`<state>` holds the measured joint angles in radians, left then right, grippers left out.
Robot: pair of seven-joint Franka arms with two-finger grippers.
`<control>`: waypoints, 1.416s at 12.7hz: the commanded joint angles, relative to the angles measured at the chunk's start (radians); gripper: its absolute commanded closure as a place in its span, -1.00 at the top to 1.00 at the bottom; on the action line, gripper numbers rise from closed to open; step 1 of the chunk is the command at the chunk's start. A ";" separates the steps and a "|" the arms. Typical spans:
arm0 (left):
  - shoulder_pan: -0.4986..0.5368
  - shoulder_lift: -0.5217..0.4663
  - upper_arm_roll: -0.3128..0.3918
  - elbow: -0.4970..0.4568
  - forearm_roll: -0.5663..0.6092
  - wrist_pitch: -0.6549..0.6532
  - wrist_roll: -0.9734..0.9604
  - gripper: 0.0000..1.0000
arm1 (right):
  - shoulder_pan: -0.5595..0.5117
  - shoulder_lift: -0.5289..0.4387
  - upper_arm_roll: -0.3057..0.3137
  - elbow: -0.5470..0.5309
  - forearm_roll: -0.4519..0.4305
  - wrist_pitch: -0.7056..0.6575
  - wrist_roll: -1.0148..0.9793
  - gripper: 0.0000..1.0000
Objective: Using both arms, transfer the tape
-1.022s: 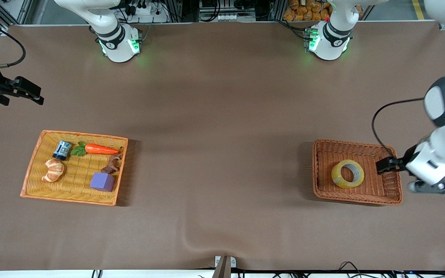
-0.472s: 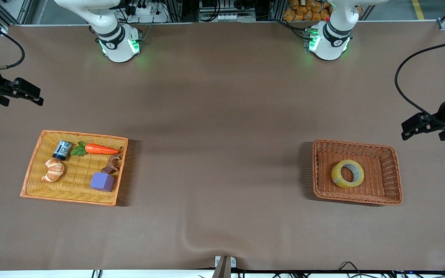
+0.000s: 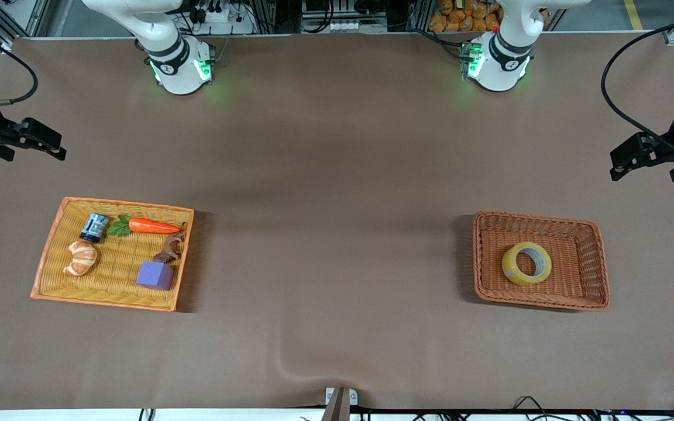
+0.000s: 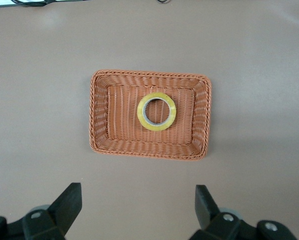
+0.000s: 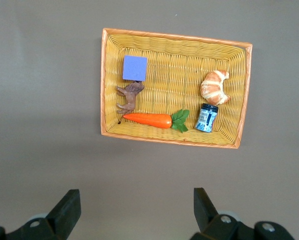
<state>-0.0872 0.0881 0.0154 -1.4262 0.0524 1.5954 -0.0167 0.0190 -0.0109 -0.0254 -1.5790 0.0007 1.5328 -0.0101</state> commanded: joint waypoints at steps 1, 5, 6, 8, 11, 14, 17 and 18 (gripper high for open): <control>-0.008 -0.018 0.005 -0.023 -0.009 -0.046 0.003 1.00 | -0.008 0.008 0.002 0.013 0.015 -0.003 0.005 1.00; 0.036 -0.022 -0.012 -0.014 -0.011 -0.052 0.015 1.00 | -0.005 0.008 0.002 0.013 0.015 -0.003 0.007 1.00; 0.043 -0.030 -0.031 -0.016 -0.017 -0.054 0.015 1.00 | -0.007 0.008 0.002 0.013 0.015 -0.005 0.007 1.00; 0.046 -0.053 -0.040 -0.025 -0.017 -0.066 0.009 1.00 | -0.005 0.008 0.002 0.013 0.015 -0.005 0.006 1.00; 0.041 -0.070 -0.034 -0.046 -0.017 -0.069 0.004 1.00 | -0.007 0.014 0.002 0.013 0.015 -0.005 0.005 1.00; 0.041 -0.091 -0.031 -0.071 -0.016 -0.071 0.003 1.00 | -0.005 0.015 0.002 0.013 0.015 -0.006 0.005 1.00; 0.037 -0.097 -0.031 -0.077 0.000 -0.071 0.013 1.00 | -0.005 0.017 0.002 0.013 0.015 -0.006 0.005 1.00; 0.035 -0.097 -0.031 -0.077 0.000 -0.071 0.008 1.00 | -0.007 0.017 0.002 0.013 0.015 -0.006 0.005 1.00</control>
<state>-0.0528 0.0215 -0.0136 -1.4769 0.0513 1.5280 -0.0167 0.0190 0.0001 -0.0254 -1.5790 0.0008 1.5327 -0.0101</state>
